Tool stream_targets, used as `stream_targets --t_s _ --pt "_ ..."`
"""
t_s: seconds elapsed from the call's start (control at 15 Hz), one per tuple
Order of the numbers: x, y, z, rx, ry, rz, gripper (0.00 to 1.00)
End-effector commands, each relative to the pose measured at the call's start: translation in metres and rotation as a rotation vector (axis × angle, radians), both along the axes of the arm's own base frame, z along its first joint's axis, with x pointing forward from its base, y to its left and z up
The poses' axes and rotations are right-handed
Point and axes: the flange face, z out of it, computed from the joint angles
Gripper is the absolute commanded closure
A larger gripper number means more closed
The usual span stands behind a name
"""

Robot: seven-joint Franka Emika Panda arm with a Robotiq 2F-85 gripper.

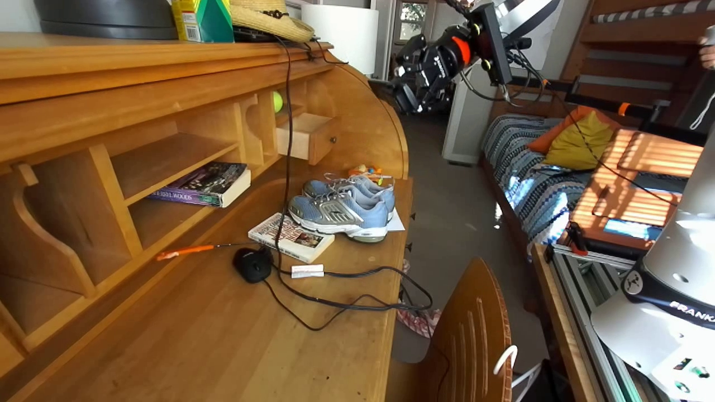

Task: Pick up the remote and put it in the drawer on the right

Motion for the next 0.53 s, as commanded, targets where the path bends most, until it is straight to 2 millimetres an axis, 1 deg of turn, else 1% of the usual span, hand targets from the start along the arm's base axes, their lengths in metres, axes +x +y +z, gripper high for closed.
stream_targets --t_s 0.0,0.13,0.2,0.27,0.33,0.4,0.47 --pt "0.027 -0.034 0.035 0.106 -0.025 -0.019 0.69" --pt "0.045 -0.048 0.043 0.179 0.027 -0.005 0.69" --pt "0.050 -0.053 0.044 0.216 0.047 0.011 0.69" --pt "0.057 -0.054 0.039 0.265 0.065 0.044 0.69" --pt "0.058 -0.056 0.034 0.296 0.088 0.059 0.69" --pt "0.055 -0.053 0.025 0.300 0.108 0.064 0.69" --pt "0.048 -0.048 0.038 0.246 0.073 0.049 0.44"
